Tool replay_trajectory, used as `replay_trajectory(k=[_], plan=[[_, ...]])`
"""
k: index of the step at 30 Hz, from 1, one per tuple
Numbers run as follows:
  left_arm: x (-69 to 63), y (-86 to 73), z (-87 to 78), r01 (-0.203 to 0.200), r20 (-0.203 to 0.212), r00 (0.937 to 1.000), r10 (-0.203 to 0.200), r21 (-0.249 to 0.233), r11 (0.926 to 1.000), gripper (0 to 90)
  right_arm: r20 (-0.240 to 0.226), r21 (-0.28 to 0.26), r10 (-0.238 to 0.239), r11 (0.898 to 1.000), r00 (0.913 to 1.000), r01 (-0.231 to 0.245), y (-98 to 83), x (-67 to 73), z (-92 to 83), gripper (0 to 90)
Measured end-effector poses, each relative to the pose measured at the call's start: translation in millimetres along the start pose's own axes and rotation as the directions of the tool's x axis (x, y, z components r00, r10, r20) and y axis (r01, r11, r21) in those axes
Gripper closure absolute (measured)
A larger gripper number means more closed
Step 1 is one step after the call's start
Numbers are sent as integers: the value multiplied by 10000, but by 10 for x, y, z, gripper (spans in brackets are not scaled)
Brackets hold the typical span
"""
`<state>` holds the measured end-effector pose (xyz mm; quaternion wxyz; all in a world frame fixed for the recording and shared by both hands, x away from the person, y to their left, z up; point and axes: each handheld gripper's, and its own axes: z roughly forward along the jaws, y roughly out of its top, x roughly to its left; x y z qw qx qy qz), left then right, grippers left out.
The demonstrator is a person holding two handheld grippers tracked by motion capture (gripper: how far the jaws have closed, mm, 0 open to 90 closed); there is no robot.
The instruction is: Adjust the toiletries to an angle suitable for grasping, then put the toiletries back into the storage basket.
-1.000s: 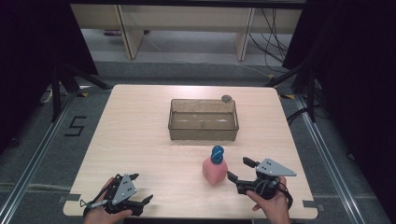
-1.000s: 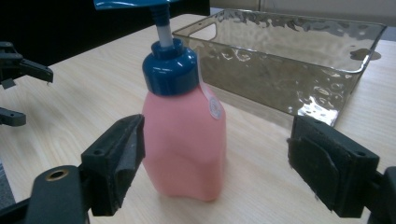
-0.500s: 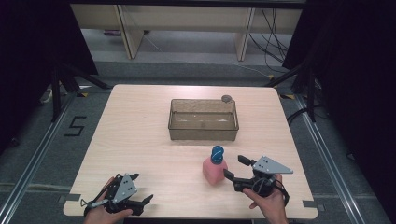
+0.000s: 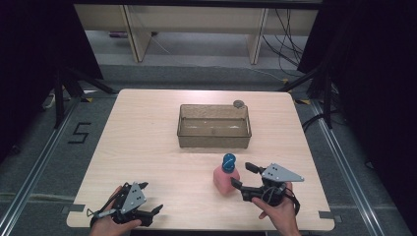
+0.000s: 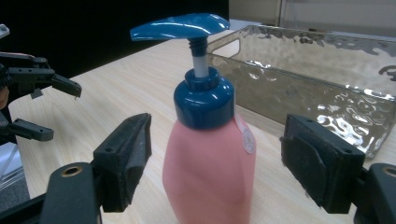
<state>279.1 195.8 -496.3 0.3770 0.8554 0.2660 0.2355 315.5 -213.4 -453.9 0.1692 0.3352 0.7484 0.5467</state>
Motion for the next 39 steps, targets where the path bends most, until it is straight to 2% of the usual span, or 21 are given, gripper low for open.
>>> replay_trajectory(k=[1, 4, 5, 6, 10, 12, 13, 15, 18, 19, 22, 26, 27, 28, 29, 30, 31, 32, 35, 38, 39], plan=[[4, -11, 5, -13, -87, 10000, 12, -99, 9999, 149, -63, -107, -134, 9999, 9999, 134, 8, 3, 9, 254], [6, -6, -15, 30, 81, 10000, -29, -73, 10000, 149, -138, -16, 13, 10000, 9999, -14, 14, 25, 17, 253], [8, -3, -25, -48, -92, 9999, 47, -89, 9999, 149, -110, 1, -81, 10000, 9999, 81, 23, 33, 23, 253], [9, -1, -27, 39, 52, 10000, -38, -127, 9999, 148, -219, -61, -29, 10000, 9998, 28, 23, 38, 36, 253], [12, -5, -22, -14, -43, 10000, 13, -129, 9999, 148, -282, -26, -70, 10000, 9996, 69, 34, 47, 61, 254], [1, -4, -22, -27, -34, 10000, 27, -97, 9999, 148, -87, -151, -181, 9997, 9998, 179, 40, 61, 81, 254], [-1, -5, -17, 10, 89, 10000, -9, -83, 10000, 149, -56, -204, -459, 9987, 9989, 458, 46, 45, 87, 254], [8, -7, -19, -64, 31, 10000, 64, 11, 10000, 148, -271, 7, -77, 10000, 9996, 77, 55, 72, 85, 254], [-2, -9, -26, -41, 34, 10000, 41, -37, 10000, 149, -228, 59, -107, 9999, 9997, 108, 63, 56, 96, 257], [-11, -9, -30, -14, -1, 10000, 14, -131, 9999, 148, -257, -59, -313, 9995, 9992, 312, 66, 39, 109, 261], [-2, 6, -43, -114, -53, 9999, 113, -169, 9998, 148, -219, 27, -157, 9999, 9996, 158, 74, 44, 115, 265], [-13, -1, -50, -60, 38, 10000, 61, -249, 9997, 148, -147, -36, -335, 9994, 9993, 334, 99, 39, 125, 271], [-8, -3, -50, -82, 41, 10000, 83, -239, 9997, 149, -196, 30, -177, 9998, 9997, 178, 101, 49, 127, 272], [-19, -4, -40, 79, 19, 10000, -78, -366, 9993, 149, -93, -99, -464, 9989, 9989, 463, 107, 32, 136, 276], [-19, -4, -40, 79, 19, 10000, -78, -366, 9993, 148, -93, -99, -464, 9989, 9989, 463, 107, 32, 136, 276], [-12, -2, -48, -91, 33, 10000, 92, -186, 9998, 149, -306, -34, -168, 9999, 9994, 167, 107, 36, 154, 278], [-10, -1, -47, -102, 103, 9999, 103, -139, 9999, 148, -267, 21, -35, 10000, 9996, 35, 105, 46, 156, 279], [-10, -2, -44, -81, 66, 9999, 82, -150, 9999, 148, -172, 20, -431, 9991, 9989, 432, 113, 17, 165, 283], [-4, -1, -43, -139, 24, 9999, 139, -99, 9999, 149, -242, 124, -335, 9994, 9991, 338, 118, 19, 180, 292], [-14, -3, -40, -110, 0, 9999, 110, -144, 9998, 149, -287, 112, -488, 9987, 9984, 491, 135, 15, 226, 325], [-14, -3, -40, -110, 0, 9999, 110, -144, 9998, 148, -235, -22, -714, 9975, 9972, 713, 139, 8, 243, 332]])
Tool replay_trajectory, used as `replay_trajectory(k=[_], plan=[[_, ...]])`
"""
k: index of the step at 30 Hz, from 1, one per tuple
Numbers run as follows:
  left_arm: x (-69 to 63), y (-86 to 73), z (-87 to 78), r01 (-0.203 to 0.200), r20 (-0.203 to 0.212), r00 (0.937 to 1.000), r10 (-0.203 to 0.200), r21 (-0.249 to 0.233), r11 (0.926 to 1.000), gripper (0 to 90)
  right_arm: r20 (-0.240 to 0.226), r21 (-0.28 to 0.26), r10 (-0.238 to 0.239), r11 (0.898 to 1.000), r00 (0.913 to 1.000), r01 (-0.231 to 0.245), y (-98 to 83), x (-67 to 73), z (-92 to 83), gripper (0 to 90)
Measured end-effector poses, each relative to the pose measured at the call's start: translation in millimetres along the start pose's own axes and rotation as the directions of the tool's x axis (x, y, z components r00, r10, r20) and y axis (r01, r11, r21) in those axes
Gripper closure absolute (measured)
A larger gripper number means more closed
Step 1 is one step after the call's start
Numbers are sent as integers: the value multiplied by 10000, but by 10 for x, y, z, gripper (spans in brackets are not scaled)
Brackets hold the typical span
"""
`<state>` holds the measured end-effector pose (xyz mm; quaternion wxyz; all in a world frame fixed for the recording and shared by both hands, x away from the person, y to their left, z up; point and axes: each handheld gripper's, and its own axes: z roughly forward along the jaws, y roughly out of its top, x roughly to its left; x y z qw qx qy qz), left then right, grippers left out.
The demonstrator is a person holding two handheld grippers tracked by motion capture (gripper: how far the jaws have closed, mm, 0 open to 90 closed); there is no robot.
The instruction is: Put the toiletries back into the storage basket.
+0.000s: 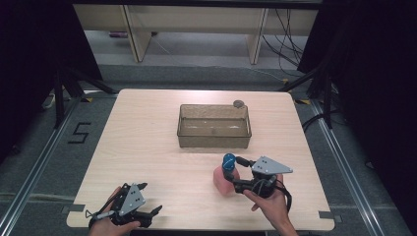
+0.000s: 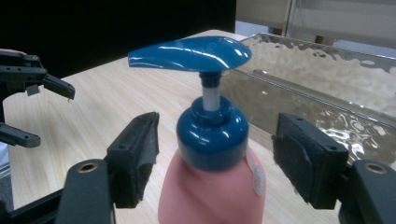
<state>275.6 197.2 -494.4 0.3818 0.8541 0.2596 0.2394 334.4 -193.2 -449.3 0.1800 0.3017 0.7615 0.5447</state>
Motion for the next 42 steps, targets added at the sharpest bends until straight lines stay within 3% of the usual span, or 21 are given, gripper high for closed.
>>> replay_trajectory(k=[6, 8, 12, 17, 18, 19, 20, 22, 25, 30, 31, 32, 33, 36, 42], plan=[[-4, -1, 2, 38, -20, 10000, -38, -21, 10000, 149, -70, -33, 34, 10000, 10000, -34, 1, 6, 71, 382], [-7, -2, 2, 13, 71, 10000, -13, 20, 10000, 149, -316, 74, 152, 9999, 9994, -150, 5, 4, 91, 397], [-3, -3, 3, 19, 8, 10000, -19, -3, 10000, 149, -319, 71, 13, 10000, 9995, -10, 6, -2, 126, 410], [2, -5, 4, 17, 8, 10000, -17, -14, 10000, 149, -343, 249, 273, 9993, 9990, -265, 5, 15, 156, 440], [2, -5, 2, 5, -28, 10000, -5, 9, 10000, 148, -296, 169, -44, 9998, 9996, 49, 7, -8, 164, 444], [-3, -5, -1, 28, -1, 10000, -28, 9, 10000, 148, -377, 145, -4, 9999, 9993, 9, 3, -7, 177, 450], [-5, -7, 0, 40, 5, 10000, -40, 21, 10000, 149, -239, 111, -180, 9998, 9996, 183, 3, -15, 182, 456], [7, -4, 2, 19, 14, 10000, -19, 5, 10000, 148, -297, 220, 47, 9997, 9995, -41, 2, -1, 185, 468], [-11, -5, 2, 74, 23, 10000, -74, -28, 10000, 149, -201, 69, -174, 9998, 9996, 176, -6, -8, 215, 494], [-3, -5, 6, 11, 40, 10000, -12, 36, 10000, 149, -268, 316, 216, 9993, 9994, -207, -13, 3, 209, 514], [-5, -7, 3, 6, 199, 9998, -8, 78, 10000, 149, -208, 343, 206, 9992, 9996, -199, -11, 12, 203, 521], [-10, -9, 9, 121, 226, 9997, -122, 17, 9999, 148, -120, 213, -112, 9997, 9999, 115, -7, 8, 207, 525], [-6, -7, 11, 54, 33, 10000, -54, -19, 10000, 149, -174, 148, -232, 9996, 9996, 235, -5, 6, 216, 528], [-8, -9, 6, 57, 245, 9997, -58, 54, 10000, 148, -12, 357, -145, 9993, 9999, 146, 7, 39, 203, 535], [-1, -9, 2, 56, 81, 10000, -56, 20, 10000, 149, 160, 420, -211, 9989, 9997, 204, 28, 55, 208, 538]])
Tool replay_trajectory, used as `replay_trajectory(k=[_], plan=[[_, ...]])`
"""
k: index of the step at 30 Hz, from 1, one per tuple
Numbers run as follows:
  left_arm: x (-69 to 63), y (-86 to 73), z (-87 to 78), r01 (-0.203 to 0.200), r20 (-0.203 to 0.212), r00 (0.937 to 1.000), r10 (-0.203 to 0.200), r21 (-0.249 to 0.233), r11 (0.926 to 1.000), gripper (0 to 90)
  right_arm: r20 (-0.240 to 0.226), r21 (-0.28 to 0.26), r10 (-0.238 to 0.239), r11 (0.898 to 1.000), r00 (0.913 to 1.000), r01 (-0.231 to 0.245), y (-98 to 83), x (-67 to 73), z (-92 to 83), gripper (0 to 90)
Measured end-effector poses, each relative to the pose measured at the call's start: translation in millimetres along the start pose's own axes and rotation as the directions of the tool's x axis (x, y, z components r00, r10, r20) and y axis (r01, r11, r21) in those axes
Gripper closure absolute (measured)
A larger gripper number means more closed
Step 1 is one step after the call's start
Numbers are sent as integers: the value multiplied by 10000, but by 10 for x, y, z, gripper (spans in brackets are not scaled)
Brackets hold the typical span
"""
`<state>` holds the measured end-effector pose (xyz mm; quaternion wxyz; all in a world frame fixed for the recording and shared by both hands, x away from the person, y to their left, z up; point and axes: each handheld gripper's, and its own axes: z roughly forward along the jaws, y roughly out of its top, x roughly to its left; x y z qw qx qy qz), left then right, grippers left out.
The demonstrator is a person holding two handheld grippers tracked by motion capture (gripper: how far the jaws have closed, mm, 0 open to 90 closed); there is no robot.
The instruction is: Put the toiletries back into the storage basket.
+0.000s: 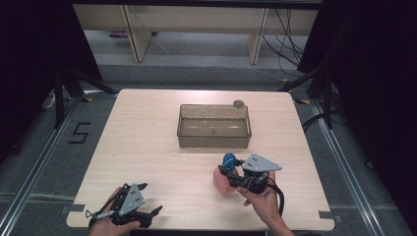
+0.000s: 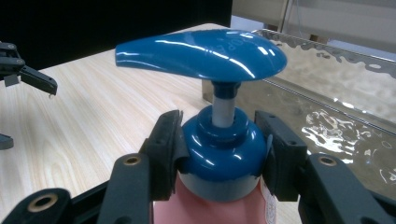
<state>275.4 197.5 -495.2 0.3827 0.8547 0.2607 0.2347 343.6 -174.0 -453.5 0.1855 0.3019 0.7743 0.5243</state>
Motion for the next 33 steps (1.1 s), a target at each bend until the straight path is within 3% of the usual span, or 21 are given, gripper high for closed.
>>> replay_trajectory(k=[2, 6, 7, 8, 10, 12, 13, 16, 17, 20, 22, 24, 27, 29, 32, 33], plan=[[3, 5, 3, -20, -22, 10000, 20, -45, 10000, 148, 118, 60, 216, 9997, 9997, -217, 4, 9, -10, 538], [5, 3, -1, -4, 11, 10000, 4, -8, 10000, 149, 229, -160, 46, 9999, 9997, -42, 20, -19, -4, 538], [12, 5, -1, -21, 36, 10000, 21, 3, 10000, 148, 163, -71, 266, 9996, 9995, -265, 27, -10, -10, 538], [9, 3, 4, -65, -98, 9999, 64, -46, 10000, 149, 223, -94, 73, 9999, 9997, -71, 39, -28, -15, 538], [9, 1, -3, -104, -95, 9999, 104, 48, 9999, 149, 43, -140, 226, 9996, 9997, -225, 54, -30, -13, 538], [6, 1, 2, 0, -109, 9999, 0, -52, 10000, 149, 269, -156, -11, 9999, 9996, 15, 83, -49, -29, 538], [10, -3, 7, -26, -128, 9999, 25, -95, 10000, 148, 96, -215, 192, 9996, 9998, -190, 87, -43, -17, 538], [7, -3, 3, 18, -125, 9999, -18, -43, 10000, 148, 87, -241, 158, 9996, 9998, -155, 123, -78, -19, 538], [12, -4, 4, -82, -193, 9998, 82, 24, 10000, 149, 127, -234, 386, 9990, 9992, -383, 130, -82, -18, 538], [19, -1, -3, -51, -161, 9999, 52, 30, 10000, 149, 355, -189, -18, 9998, 9994, 24, 175, -133, -34, 538], [15, -2, -7, 67, -87, 9999, -68, -63, 10000, 149, 384, -268, 301, 9992, 9988, -291, 201, -137, -36, 539], [19, -4, -9, 78, -62, 9999, -79, -55, 10000, 148, 618, -373, -40, 9993, 9981, 63, 240, -186, -49, 538], [26, -6, -7, -31, -128, 9999, 32, 33, 10000, 149, 587, -387, -35, 9992, 9983, 57, 288, -229, -46, 539], [16, -12, 3, 70, -139, 9999, -70, -34, 10000, 149, 603, -366, 250, 9991, 9979, -228, 323, -241, -50, 539], [25, -9, -1, 37, -106, 9999, -37, 2, 10000, 148, 556, -508, 225, 9985, 9982, -196, 381, -287, -51, 538], [20, -13, 2, 72, -121, 9999, -72, -29, 10000, 149, 812, -536, -63, 9985, 9967, 107, 409, -314, -63, 538]])
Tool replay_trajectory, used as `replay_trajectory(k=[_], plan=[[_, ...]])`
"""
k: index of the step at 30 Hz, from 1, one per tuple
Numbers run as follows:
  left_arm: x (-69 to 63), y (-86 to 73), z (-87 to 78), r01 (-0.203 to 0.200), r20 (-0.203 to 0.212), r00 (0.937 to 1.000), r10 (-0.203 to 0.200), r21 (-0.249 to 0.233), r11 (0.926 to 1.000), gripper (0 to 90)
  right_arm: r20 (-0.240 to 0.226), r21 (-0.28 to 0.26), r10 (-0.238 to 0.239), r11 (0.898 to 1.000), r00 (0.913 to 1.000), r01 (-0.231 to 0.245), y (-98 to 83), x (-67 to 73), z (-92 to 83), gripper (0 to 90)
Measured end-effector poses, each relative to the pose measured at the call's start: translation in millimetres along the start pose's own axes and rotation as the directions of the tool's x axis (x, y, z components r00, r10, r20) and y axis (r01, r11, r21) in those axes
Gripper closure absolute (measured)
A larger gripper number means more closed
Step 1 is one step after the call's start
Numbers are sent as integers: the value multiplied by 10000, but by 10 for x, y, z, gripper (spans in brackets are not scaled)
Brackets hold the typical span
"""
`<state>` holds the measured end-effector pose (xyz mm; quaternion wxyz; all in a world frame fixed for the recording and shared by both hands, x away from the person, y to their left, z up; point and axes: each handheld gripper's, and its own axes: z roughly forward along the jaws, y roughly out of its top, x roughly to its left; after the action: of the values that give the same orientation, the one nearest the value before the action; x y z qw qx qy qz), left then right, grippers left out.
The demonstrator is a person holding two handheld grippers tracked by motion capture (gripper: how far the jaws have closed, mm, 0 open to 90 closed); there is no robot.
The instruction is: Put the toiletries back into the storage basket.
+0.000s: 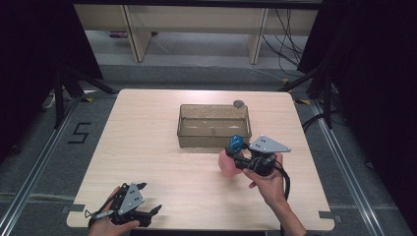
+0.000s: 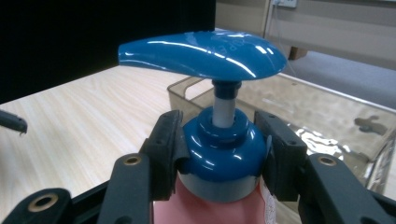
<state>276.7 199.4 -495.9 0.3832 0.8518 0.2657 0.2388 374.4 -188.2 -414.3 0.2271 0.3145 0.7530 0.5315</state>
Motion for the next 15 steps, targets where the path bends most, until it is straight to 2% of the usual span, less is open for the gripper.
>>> replay_trajectory(k=[1, 2, 3, 6, 7, 11, 12, 13, 14, 15], plan=[[2, -2, 0, 18, -24, 10000, -18, 2, 10000, 149, -49, 46, 245, 9997, 9997, -245, 15, 10, -4, 538], [10, 3, -9, -48, -34, 10000, 48, 92, 9999, 148, -36, -9, 99, 10000, 9999, -99, 47, -14, -2, 539], [15, 6, -5, -25, -19, 10000, 25, 16, 10000, 149, -3, -26, 376, 9993, 9993, -376, 60, 4, -1, 539], [10, 1, -12, 41, 78, 10000, -41, 37, 10000, 148, -25, -2, -63, 10000, 10000, 63, 127, -40, 13, 539], [14, 1, -9, 58, 54, 10000, -58, 36, 10000, 149, -56, 22, 213, 9998, 9998, -212, 138, -29, 22, 538], [18, 2, -19, 5, 25, 10000, -5, 42, 10000, 148, -75, 64, 191, 9998, 9998, -191, 205, -66, 61, 539], [8, 1, -7, 139, -21, 9999, -140, -185, 9997, 149, -29, 53, 42, 10000, 10000, -42, 226, -84, 66, 539], [-3, 2, 0, 329, -19, 9995, -330, -299, 9990, 149, -66, 128, 129, 9998, 9999, -129, 246, -83, 66, 539], [22, 5, -14, 15, 50, 10000, -14, -14, 10000, 149, -60, 62, 70, 10000, 10000, -69, 269, -92, 70, 539], [19, 3, -12, 24, 71, 10000, -24, 15, 10000, 149, -60, 21, 171, 9999, 9998, -171, 293, -94, 72, 539]])
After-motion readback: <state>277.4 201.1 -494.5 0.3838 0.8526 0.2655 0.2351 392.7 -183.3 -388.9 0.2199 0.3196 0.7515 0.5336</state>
